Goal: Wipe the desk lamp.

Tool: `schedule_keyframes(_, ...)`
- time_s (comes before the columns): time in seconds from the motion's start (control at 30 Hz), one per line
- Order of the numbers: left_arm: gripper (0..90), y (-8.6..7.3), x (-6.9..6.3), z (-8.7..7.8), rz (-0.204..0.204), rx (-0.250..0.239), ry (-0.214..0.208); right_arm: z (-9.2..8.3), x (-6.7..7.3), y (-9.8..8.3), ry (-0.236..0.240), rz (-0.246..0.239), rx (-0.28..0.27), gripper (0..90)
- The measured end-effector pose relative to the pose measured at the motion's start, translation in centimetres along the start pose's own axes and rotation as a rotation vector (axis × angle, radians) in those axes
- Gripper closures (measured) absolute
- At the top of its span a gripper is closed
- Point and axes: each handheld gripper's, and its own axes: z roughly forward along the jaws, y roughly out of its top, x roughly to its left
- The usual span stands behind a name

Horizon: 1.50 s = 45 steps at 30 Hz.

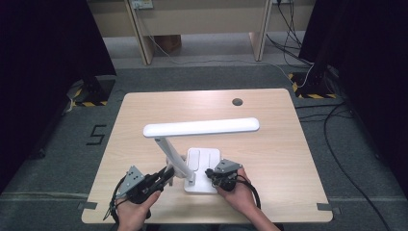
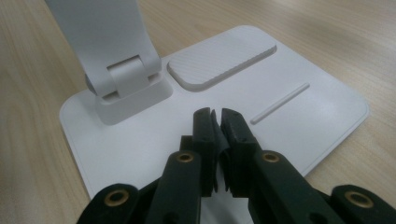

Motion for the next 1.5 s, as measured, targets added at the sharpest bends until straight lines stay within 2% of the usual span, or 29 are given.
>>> schedule_keyframes(0.5,81.1,-1.3,0.3,0.9,-0.013,0.034,-0.006,0.0,0.0,0.0,0.001,-0.008,-0.002,85.1)
schedule_keyframes(0.83,81.1,-2.3,0.6,1.6,-0.017,0.059,-0.010,0.0,0.0,0.0,0.001,0.003,0.002,85.1)
schedule_keyframes(1.17,81.1,-3.5,0.9,2.6,-0.020,0.105,-0.007,0.0,-0.1,0.0,0.000,-0.015,-0.004,85.1)
schedule_keyframes(1.23,81.1,-3.6,1.0,2.7,-0.022,0.107,-0.008,0.0,0.0,0.0,0.000,-0.005,-0.003,85.1)
schedule_keyframes(1.5,81.1,-4.5,1.1,3.4,-0.009,0.155,-0.010,0.0,-0.1,0.0,0.000,-0.014,-0.005,85.0)
